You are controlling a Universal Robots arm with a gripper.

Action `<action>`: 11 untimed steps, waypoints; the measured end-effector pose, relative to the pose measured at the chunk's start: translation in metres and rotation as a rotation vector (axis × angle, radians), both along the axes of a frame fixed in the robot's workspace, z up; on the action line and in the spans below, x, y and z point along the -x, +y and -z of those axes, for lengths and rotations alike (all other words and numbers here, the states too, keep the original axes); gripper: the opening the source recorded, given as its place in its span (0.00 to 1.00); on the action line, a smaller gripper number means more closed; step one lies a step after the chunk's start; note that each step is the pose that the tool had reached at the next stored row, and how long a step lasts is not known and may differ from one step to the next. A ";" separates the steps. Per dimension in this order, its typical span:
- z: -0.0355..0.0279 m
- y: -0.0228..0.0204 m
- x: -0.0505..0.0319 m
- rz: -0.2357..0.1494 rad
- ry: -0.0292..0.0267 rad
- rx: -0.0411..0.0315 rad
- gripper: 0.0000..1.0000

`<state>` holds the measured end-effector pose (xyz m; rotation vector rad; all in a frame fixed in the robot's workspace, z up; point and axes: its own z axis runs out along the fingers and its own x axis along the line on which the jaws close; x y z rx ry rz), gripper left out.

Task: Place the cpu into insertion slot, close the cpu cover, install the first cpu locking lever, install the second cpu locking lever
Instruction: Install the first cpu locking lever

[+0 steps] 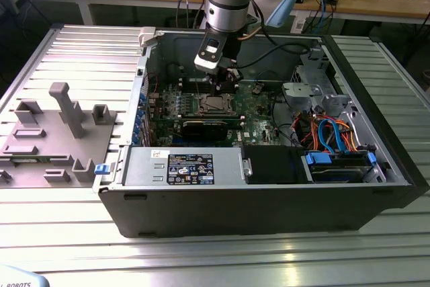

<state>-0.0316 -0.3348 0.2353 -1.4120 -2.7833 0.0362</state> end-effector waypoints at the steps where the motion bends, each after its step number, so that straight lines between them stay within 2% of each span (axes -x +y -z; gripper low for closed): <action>1: 0.0000 0.0000 0.0000 -0.001 0.0000 0.0000 0.11; 11: 0.0000 0.0000 0.0000 -0.010 0.0000 0.0000 0.11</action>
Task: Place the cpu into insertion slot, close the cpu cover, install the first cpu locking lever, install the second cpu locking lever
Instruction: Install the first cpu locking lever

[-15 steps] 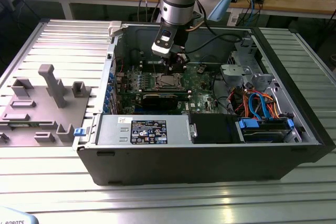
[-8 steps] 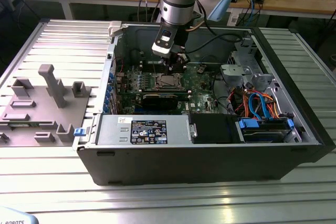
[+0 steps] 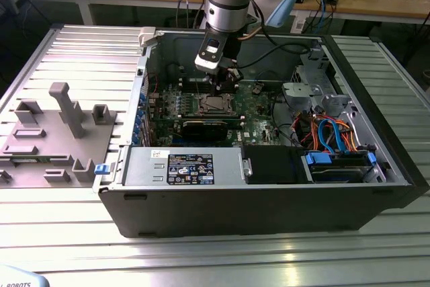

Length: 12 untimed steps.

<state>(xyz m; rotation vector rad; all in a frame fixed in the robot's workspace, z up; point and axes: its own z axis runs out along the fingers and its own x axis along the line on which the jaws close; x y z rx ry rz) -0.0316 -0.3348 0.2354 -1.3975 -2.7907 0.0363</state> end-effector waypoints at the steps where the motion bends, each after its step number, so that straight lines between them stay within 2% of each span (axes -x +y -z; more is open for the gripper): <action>1: 0.0000 0.0000 0.0000 -0.001 0.0000 0.0000 0.11; 12: 0.0000 0.0000 0.0000 -0.012 0.0000 0.0000 0.11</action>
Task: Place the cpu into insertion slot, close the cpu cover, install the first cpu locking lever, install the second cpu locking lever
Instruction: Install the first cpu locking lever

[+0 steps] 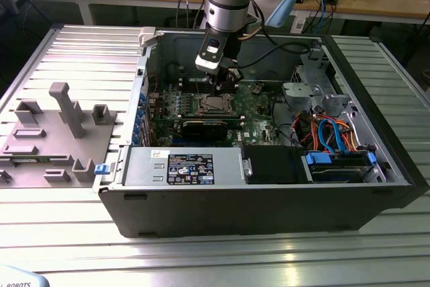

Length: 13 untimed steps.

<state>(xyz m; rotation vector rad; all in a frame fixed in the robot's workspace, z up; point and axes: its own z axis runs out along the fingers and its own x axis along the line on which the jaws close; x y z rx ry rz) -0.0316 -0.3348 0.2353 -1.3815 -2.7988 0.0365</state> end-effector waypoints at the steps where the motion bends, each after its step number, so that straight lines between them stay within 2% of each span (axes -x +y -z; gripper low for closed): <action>1: 0.0000 0.0000 0.0000 -0.001 0.0000 -0.0001 0.11; 13: 0.0000 0.0000 0.0000 -0.011 0.0000 0.0000 0.11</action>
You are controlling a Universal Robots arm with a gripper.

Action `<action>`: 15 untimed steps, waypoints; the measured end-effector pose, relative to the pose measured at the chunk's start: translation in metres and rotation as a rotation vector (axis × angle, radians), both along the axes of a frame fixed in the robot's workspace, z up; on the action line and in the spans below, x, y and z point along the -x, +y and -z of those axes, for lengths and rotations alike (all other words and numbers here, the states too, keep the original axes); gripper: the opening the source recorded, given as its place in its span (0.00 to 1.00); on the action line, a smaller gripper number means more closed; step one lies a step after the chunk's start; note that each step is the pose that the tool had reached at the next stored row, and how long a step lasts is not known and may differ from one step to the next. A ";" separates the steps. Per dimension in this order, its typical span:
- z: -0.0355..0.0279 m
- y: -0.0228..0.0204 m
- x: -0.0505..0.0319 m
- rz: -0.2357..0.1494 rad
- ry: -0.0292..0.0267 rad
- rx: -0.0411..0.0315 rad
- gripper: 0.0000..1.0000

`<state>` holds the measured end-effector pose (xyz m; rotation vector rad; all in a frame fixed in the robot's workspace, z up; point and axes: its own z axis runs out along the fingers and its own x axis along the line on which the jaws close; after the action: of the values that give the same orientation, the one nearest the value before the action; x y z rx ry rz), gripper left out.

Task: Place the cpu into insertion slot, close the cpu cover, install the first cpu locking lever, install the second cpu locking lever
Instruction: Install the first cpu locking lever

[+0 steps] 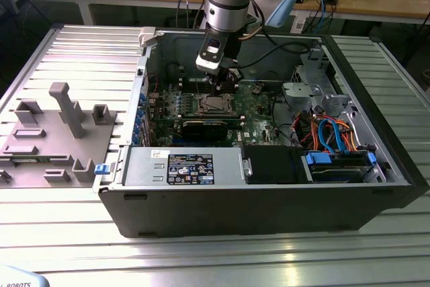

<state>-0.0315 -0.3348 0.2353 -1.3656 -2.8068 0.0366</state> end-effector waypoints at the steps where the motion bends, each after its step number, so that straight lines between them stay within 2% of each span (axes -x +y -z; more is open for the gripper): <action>1: 0.0000 0.0000 0.0000 -0.001 0.0001 0.0000 0.11; 15: 0.0000 0.0000 0.0000 -0.017 0.0000 -0.0001 0.11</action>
<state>-0.0316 -0.3348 0.2353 -1.3418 -2.8184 0.0368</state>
